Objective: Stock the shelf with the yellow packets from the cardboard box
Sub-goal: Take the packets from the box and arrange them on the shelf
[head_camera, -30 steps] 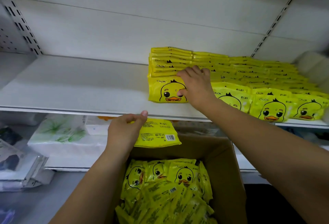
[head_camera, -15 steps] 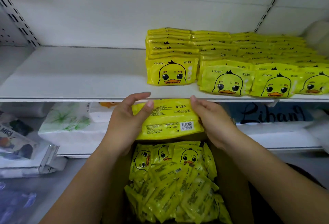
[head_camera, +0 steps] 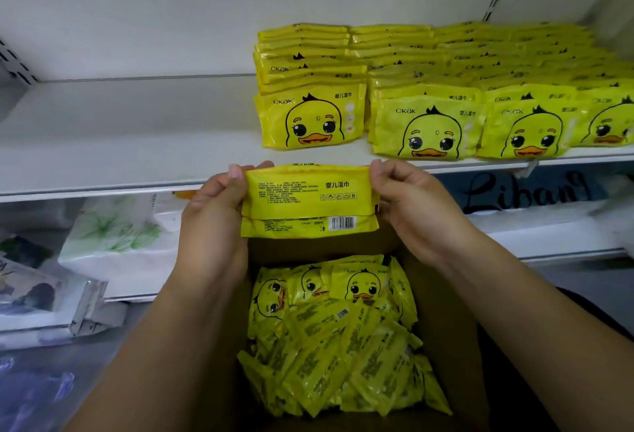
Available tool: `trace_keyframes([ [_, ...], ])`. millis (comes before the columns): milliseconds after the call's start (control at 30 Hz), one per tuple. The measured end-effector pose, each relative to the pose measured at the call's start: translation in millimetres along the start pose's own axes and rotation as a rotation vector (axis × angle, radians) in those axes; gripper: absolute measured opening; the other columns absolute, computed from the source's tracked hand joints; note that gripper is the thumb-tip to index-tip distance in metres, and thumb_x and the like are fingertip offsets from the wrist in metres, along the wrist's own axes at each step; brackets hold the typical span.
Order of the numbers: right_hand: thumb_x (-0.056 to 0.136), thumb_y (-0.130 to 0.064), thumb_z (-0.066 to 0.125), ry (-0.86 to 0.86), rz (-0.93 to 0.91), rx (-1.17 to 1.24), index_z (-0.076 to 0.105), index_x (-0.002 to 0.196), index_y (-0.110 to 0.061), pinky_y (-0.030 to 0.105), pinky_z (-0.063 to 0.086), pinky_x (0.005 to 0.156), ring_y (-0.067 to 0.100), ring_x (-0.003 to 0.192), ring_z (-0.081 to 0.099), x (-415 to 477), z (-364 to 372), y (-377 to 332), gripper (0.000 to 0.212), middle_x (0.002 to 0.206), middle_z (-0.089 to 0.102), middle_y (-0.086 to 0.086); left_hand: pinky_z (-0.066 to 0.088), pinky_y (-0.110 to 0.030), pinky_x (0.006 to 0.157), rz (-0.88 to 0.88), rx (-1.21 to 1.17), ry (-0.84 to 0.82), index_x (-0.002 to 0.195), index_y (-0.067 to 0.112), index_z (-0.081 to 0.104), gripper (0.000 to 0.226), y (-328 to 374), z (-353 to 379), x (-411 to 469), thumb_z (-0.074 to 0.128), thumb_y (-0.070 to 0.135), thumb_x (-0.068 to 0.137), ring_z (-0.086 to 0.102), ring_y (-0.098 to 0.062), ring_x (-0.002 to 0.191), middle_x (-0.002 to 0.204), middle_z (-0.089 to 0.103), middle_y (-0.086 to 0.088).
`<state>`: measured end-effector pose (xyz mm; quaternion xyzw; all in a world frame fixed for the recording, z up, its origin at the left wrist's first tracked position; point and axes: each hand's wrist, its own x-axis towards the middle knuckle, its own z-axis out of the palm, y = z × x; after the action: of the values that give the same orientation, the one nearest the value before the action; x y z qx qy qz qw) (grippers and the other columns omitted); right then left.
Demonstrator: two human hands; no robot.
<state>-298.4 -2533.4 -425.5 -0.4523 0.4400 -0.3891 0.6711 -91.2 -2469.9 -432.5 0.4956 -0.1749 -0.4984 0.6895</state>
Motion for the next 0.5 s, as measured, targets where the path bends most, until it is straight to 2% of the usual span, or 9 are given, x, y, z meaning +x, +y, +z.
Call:
trace_keyframes([
  [67, 0.096, -0.022, 0.059, 0.024, -0.033, -0.042, 0.062, 0.084, -0.011, 0.041, 0.052, 0.080, 0.022, 0.088, 0.068, 3, -1, -2, 0.016, 0.095, 0.072, 0.007, 0.064, -0.037, 0.082, -0.002, 0.011, -0.016, 0.092, 0.008, 0.064, 0.025, 1, -2, 2, 0.048, 0.021, 0.106, 0.076, -0.021, 0.092, 0.108, 0.078, -0.009],
  [167, 0.095, -0.020, 0.062, 0.062, -0.046, -0.046, 0.064, 0.082, -0.012, 0.048, 0.051, 0.093, 0.021, 0.089, 0.067, 8, -4, -4, 0.015, 0.095, 0.072, 0.007, 0.064, -0.036, 0.078, -0.007, 0.045, -0.024, 0.098, 0.008, 0.067, 0.026, 0, -2, 6, 0.048, 0.023, 0.107, 0.075, -0.020, 0.085, 0.098, 0.078, -0.009],
  [233, 0.096, -0.024, 0.061, 0.065, -0.015, -0.025, 0.066, 0.082, -0.013, 0.051, 0.051, 0.096, 0.024, 0.092, 0.068, 7, -4, -3, 0.018, 0.098, 0.072, 0.009, 0.063, -0.032, 0.070, -0.013, 0.038, -0.004, 0.099, 0.008, 0.067, 0.026, -1, -1, 7, 0.048, 0.023, 0.107, 0.073, -0.017, 0.078, 0.088, 0.075, -0.006],
  [300, 0.095, -0.029, 0.060, 0.022, 0.057, 0.008, 0.068, 0.094, -0.009, 0.049, 0.054, 0.094, 0.030, 0.100, 0.070, 2, -3, 3, 0.021, 0.107, 0.074, 0.014, 0.061, -0.029, 0.062, -0.038, 0.037, 0.051, 0.099, 0.009, 0.066, 0.026, -3, 0, 7, 0.048, 0.025, 0.108, 0.074, -0.016, 0.075, 0.085, 0.075, -0.005],
  [400, 0.091, -0.031, 0.061, -0.078, 0.154, -0.060, 0.065, 0.109, -0.006, 0.043, 0.060, 0.087, 0.029, 0.105, 0.072, -8, -2, 11, 0.031, 0.111, 0.074, 0.014, 0.062, -0.034, 0.061, -0.108, -0.016, 0.113, 0.105, 0.009, 0.066, 0.026, -4, -3, 11, 0.048, 0.029, 0.108, 0.076, -0.020, 0.083, 0.096, 0.078, -0.009],
  [500, 0.096, -0.020, 0.060, -0.037, 0.101, -0.097, 0.065, 0.104, -0.005, 0.032, 0.062, 0.077, 0.025, 0.091, 0.074, -9, -1, 13, 0.017, 0.101, 0.076, 0.014, 0.063, -0.036, 0.065, -0.201, -0.032, 0.049, 0.118, 0.005, 0.064, 0.033, -3, -11, 15, 0.043, 0.030, 0.110, 0.077, -0.021, 0.093, 0.111, 0.077, -0.013],
])
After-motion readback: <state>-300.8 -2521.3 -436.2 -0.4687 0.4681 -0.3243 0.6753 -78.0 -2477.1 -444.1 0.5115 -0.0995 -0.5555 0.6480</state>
